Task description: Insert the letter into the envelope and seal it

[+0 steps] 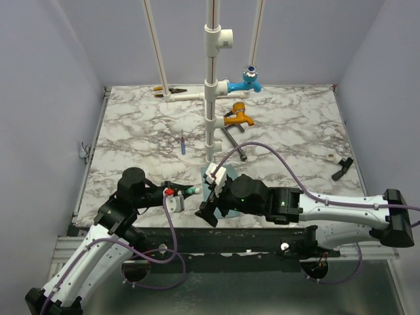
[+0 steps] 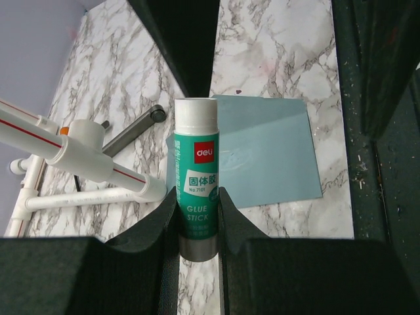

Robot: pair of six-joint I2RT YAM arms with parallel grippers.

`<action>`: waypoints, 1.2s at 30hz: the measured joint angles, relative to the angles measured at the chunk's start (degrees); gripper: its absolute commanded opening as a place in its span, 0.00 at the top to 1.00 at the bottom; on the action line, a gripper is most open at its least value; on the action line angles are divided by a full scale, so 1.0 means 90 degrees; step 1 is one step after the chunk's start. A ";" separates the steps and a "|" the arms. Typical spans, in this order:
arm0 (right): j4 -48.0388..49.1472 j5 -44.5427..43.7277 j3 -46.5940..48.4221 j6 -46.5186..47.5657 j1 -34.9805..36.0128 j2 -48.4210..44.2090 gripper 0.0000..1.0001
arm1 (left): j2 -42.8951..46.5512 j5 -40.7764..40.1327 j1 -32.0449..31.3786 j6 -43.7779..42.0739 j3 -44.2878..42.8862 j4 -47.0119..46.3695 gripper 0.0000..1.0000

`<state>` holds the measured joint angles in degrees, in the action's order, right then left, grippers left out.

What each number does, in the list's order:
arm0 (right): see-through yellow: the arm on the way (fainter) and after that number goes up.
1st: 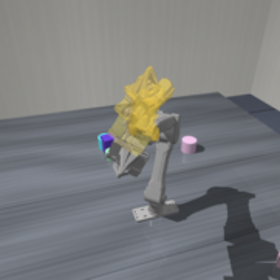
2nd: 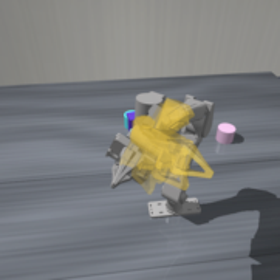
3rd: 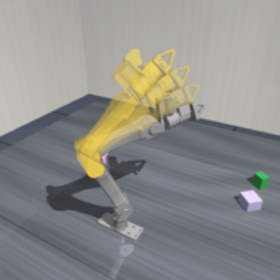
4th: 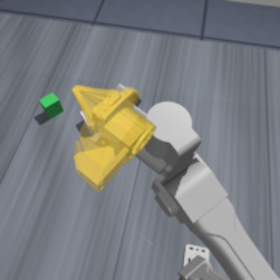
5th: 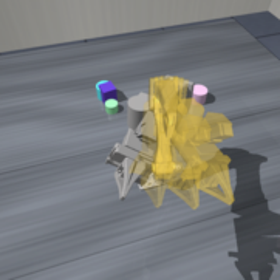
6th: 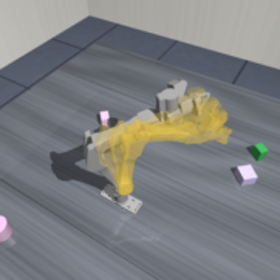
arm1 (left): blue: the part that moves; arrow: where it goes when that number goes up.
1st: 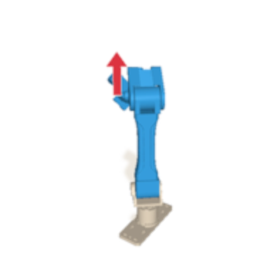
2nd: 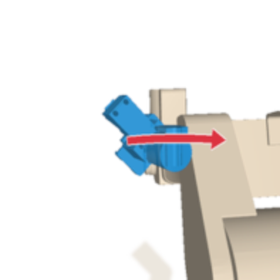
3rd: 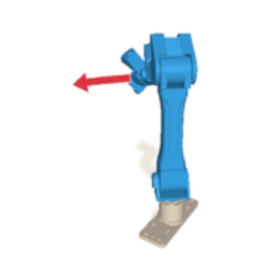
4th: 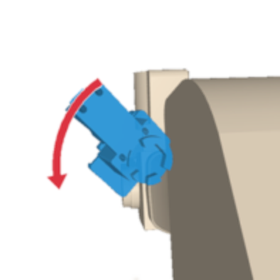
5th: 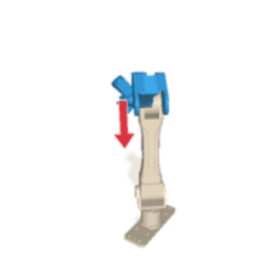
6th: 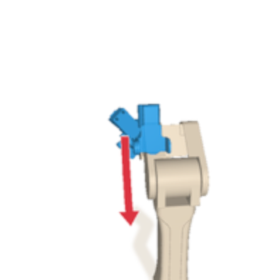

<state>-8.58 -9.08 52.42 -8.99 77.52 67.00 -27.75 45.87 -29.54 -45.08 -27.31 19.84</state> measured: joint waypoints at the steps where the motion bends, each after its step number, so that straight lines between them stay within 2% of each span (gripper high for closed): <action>1: 0.0049 -0.0066 0.0073 0.0053 0.0000 0.0114 0.01 | 0.0000 0.0000 -0.0012 -0.0022 -0.0007 0.0005 1.00; 4: 0.0170 -0.0216 0.0267 0.0177 0.0000 0.0389 0.11 | -0.0002 0.0000 -0.0041 -0.0063 -0.0010 0.0027 1.00; 7: 0.0189 -0.0323 0.0483 0.0228 0.0000 0.0600 0.25 | -0.0002 -0.0002 -0.0066 -0.0100 -0.0010 0.0073 1.00; 12: 0.0211 -0.0369 0.0656 0.0219 -0.0092 0.0811 0.27 | -0.0002 0.0000 -0.0068 -0.0138 -0.0012 0.0131 1.00; 16: 0.0211 -0.0347 0.0695 0.0192 -0.0248 0.0916 0.46 | -0.0002 -0.0002 -0.0078 -0.0146 -0.0012 0.0146 1.00; 20: 0.0214 -0.0204 0.0712 0.0138 -0.0374 0.0962 0.51 | -0.0002 -0.0010 -0.0104 -0.0155 -0.0012 0.0146 1.00; 24: 0.0223 -0.0102 0.0804 0.0124 -0.0408 0.1078 0.51 | -0.0002 -0.0010 -0.0107 -0.0163 -0.0012 0.0153 1.00; 26: 0.0228 -0.0073 0.0867 0.0124 -0.0427 0.1163 0.62 | -0.0002 -0.0012 -0.0107 -0.0163 -0.0015 0.0153 1.00; 29: 0.0228 0.0138 0.0923 0.0114 -0.0447 0.1246 0.94 | -0.0002 -0.0080 -0.0104 -0.0170 -0.0017 0.0168 1.00; 30: 0.0231 0.0177 0.0937 0.0129 -0.0435 0.1263 0.99 | -0.0002 -0.0080 -0.0102 -0.0172 -0.0024 0.0185 1.00; 33: 0.0197 0.0272 0.0945 0.0155 -0.0464 0.1265 0.99 | 0.0012 -0.0080 -0.0107 -0.0187 -0.0024 0.0262 1.00; 34: 0.0180 0.0304 0.0945 0.0153 -0.0474 0.1265 0.99 | 0.0012 -0.0080 -0.0107 -0.0185 -0.0024 0.0284 0.93; 35: 0.0180 0.0328 0.0945 0.0146 -0.0491 0.1265 0.99 | 0.0012 -0.0080 -0.0107 -0.0185 -0.0024 0.0287 0.69; 36: 0.0180 0.0369 0.0945 0.0138 -0.0515 0.1258 0.99 | 0.0015 -0.0085 -0.0107 -0.0182 -0.0024 0.0279 0.50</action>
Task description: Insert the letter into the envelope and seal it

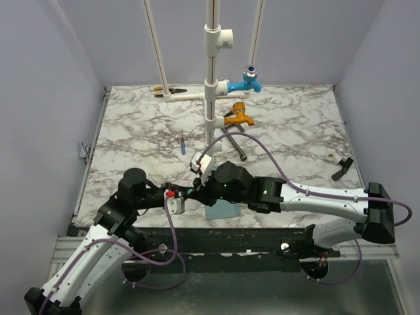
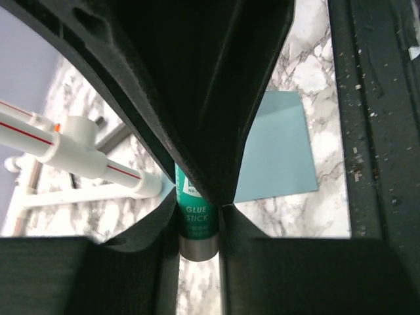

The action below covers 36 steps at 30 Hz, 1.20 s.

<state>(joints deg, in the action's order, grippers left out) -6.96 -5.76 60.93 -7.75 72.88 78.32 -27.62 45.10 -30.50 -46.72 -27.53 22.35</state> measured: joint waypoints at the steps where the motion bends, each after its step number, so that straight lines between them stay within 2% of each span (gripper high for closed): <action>1: 0.0000 0.0066 -0.0005 -0.0017 -0.0036 -0.0017 1.00 | 0.0007 -0.0017 0.0000 0.0024 0.0000 -0.0015 0.37; 3: 0.0005 0.0126 -0.0078 0.0005 -0.0121 -0.0143 0.99 | 0.0075 -0.0041 -0.0002 0.0146 -0.0010 -0.0032 0.26; 4: 0.0007 0.0134 -0.0182 0.0068 -0.0177 -0.0304 0.99 | 0.0146 -0.0058 -0.0002 0.0250 -0.0015 -0.0010 0.24; 10: -0.0005 0.0687 -0.0665 0.1015 -0.0323 -0.1552 0.99 | 0.0347 0.0119 -0.0012 0.0753 -0.0311 0.0267 0.24; 14: -0.0308 0.1037 -0.0185 0.1717 -0.0313 -0.1416 0.99 | 0.0236 0.0216 -0.0015 0.1115 -0.0590 0.0401 0.28; 16: -0.0413 0.1173 -0.0027 0.1989 -0.0296 -0.1173 0.99 | 0.0087 0.0219 -0.0019 0.1379 -0.0748 0.0435 0.35; 19: -0.0573 0.1256 -0.0032 0.2344 -0.0231 -0.1003 0.99 | -0.0063 0.0231 -0.0029 0.1639 -0.0923 0.0444 0.52; 20: -0.0602 0.1280 -0.0049 0.2448 -0.0189 -0.0998 0.99 | -0.0092 0.0238 -0.0029 0.1717 -0.0971 0.0444 0.54; 27: -0.0551 0.1392 -0.0053 0.2817 -0.0056 -0.1064 0.99 | -0.0231 0.0231 -0.0029 0.1829 -0.1042 0.0447 0.56; 29: -0.0551 0.1389 -0.0053 0.2868 -0.0049 -0.1064 0.99 | -0.0284 0.0231 -0.0029 0.1829 -0.1042 0.0447 0.63; 31: -0.0546 0.1382 -0.0051 0.2883 -0.0046 -0.1064 0.99 | -0.0335 0.0238 -0.0032 0.1831 -0.1049 0.0459 0.75; 33: -0.0529 0.1355 -0.0053 0.2897 -0.0046 -0.1064 0.99 | -0.0350 0.0260 -0.0044 0.1838 -0.1059 0.0505 0.98; 36: -0.0517 0.1282 -0.0051 0.2868 -0.0044 -0.1064 0.99 | -0.0350 0.0313 -0.0061 0.1787 -0.1069 0.0593 1.00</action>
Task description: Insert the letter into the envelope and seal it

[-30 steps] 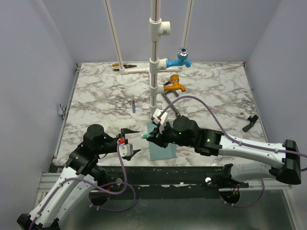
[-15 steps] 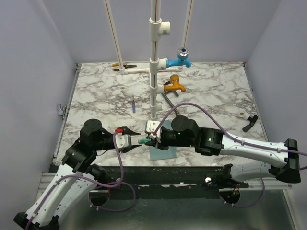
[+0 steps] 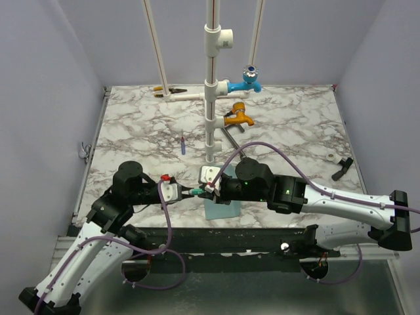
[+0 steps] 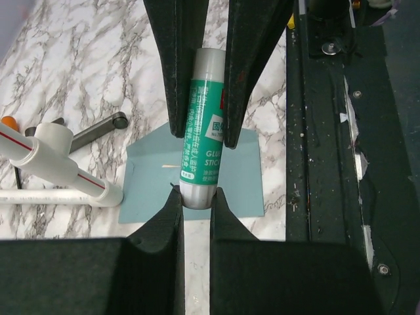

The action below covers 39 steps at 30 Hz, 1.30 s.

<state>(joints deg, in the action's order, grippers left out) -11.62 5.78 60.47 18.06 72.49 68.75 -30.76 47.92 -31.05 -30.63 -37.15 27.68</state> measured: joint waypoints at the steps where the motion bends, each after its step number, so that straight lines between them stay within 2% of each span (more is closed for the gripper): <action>1: 0.0000 -0.0017 -0.0002 -0.0029 0.0000 0.0000 0.99 | 0.0000 0.0007 -0.0010 -0.0034 -0.0002 0.0029 1.00; 8: 0.0274 -0.0335 0.0005 -0.0911 0.0007 0.0124 0.99 | 0.0107 -0.0384 -0.0044 -0.0532 -0.0129 0.0233 1.00; 14: 0.0865 -0.0840 0.0044 -0.2341 -0.0165 0.0520 0.99 | 0.0333 -0.1690 -0.0262 -0.1676 -0.0146 0.0333 1.00; 21: 0.1438 -0.0952 0.0316 -0.3983 -0.0515 0.1052 0.99 | 0.1158 -0.3548 -0.0818 -0.3162 0.0418 -0.0299 1.00; 25: 0.1581 -0.0872 0.0546 -0.4549 -0.0656 0.1443 0.99 | 0.1241 -0.4656 -0.1132 -0.3871 0.0682 -0.0600 1.00; 30: 0.1768 -0.0539 0.0556 -0.5124 -0.0889 0.1581 0.99 | 0.1566 -0.5319 -0.1428 -0.4728 0.1158 -0.1115 0.98; 33: 0.1851 -0.0415 0.0529 -0.5292 -0.1030 0.1566 0.99 | 0.1872 -0.5498 -0.1506 -0.5246 0.1430 -0.1367 0.37; 34: 0.1887 -0.0367 0.0525 -0.5311 -0.1066 0.1564 0.99 | 0.1984 -0.5455 -0.1540 -0.5367 0.1511 -0.1460 0.23; 36: 0.1909 -0.0260 0.0520 -0.5268 -0.1093 0.1564 0.99 | 0.2113 -0.5253 -0.1613 -0.5299 0.1571 -0.1481 0.01; 39: 0.1829 0.0051 0.0527 -0.4974 -0.1090 0.1545 0.99 | 0.2081 -0.5034 -0.1661 -0.4692 0.1362 -0.1241 0.01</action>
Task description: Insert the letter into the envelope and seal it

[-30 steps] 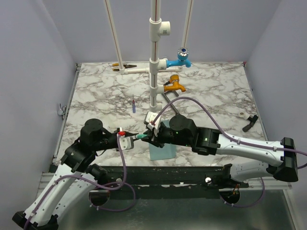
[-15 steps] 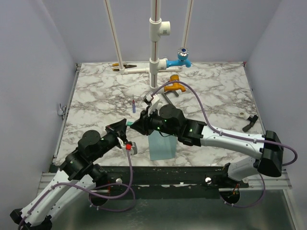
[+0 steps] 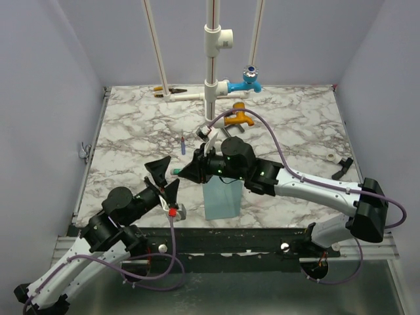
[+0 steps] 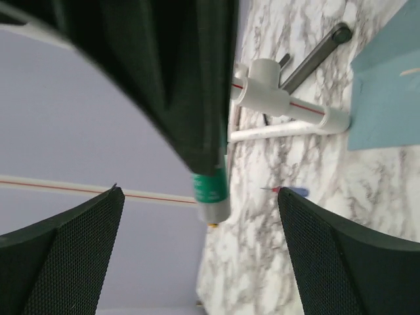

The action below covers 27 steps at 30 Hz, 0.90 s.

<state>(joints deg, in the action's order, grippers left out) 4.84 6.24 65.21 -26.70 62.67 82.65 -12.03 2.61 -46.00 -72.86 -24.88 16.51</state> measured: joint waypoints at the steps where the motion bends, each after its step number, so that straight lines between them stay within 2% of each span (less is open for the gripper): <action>1: -0.0102 0.0148 0.0000 0.0185 0.0000 -0.0029 0.99 | -0.0095 0.0073 0.0000 0.0340 -0.0170 0.0141 0.01; 5: -0.0495 0.0539 -0.0046 0.1020 0.0000 -0.0323 0.99 | -0.0466 0.0474 0.0036 0.1885 -0.0947 0.0597 0.02; 8: -0.0678 0.0767 -0.0323 0.1804 0.0000 -0.0811 0.99 | -0.0505 0.1219 0.0151 0.2997 -0.1294 0.1035 0.14; 11: -0.0729 0.1076 -0.0644 0.2523 0.0012 -0.1234 0.99 | -0.0651 0.1953 0.0282 0.3793 -0.1443 0.1399 0.19; 18: -0.1015 0.1197 -0.0770 0.3667 0.0206 -0.1438 0.99 | -0.1520 0.2788 0.0452 0.4770 -0.1741 0.1872 0.30; 23: -0.1285 0.1192 -0.0770 0.4216 0.0415 -0.1438 0.99 | -0.1778 0.3143 0.0481 0.5047 -0.1919 0.1926 0.49; 27: -0.1338 0.1195 -0.0770 0.4481 0.0510 -0.1472 0.99 | -0.1855 0.3262 0.0486 0.5115 -0.1950 0.1950 0.51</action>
<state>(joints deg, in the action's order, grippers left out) -7.20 16.99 58.28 13.63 67.26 69.41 -28.73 31.97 -41.63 -26.83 -42.44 34.06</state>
